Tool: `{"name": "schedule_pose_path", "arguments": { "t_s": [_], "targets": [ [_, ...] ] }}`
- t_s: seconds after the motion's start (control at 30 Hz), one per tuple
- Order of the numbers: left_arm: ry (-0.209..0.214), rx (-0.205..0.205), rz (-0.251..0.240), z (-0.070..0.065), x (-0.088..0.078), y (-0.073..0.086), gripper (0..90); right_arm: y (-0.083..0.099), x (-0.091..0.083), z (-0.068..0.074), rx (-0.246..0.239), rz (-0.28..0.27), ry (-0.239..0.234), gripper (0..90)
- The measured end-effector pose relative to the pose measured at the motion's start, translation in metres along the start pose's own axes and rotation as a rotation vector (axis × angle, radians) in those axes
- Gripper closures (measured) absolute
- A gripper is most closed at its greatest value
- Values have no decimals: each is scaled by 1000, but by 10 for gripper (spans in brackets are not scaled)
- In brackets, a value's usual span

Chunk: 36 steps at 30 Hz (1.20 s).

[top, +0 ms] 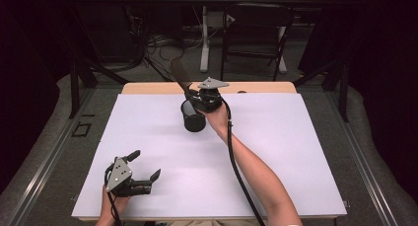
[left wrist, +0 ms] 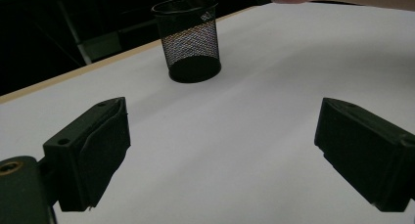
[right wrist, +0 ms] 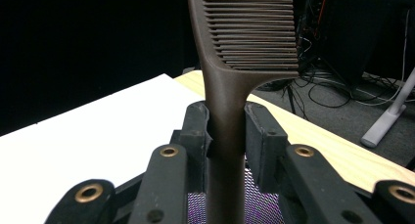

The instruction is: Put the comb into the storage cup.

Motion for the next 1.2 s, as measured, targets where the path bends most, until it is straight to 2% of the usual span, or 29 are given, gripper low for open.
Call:
{"name": "schedule_pose_path", "arguments": {
  "t_s": [0.27,0.77,1.2],
  "targets": [
    [-2,3,0,0,0,0,65,4,2,0,-13,14,3,720],
    [-2,0,-1,0,0,0,66,9,5,-3,-7,33,14,718],
    [-3,1,-1,0,-1,0,69,17,7,-5,-22,72,29,714]
  ]
}}
Point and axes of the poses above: each handheld gripper's, and its own axes: x roughly forward along the jaws, y roughly out of its underside, z roughly to its left, the point moved 8 cm from there along x, roughly forward along the jaws, and after that the axes turned 8 degrees about x, right-handed, at the moved point
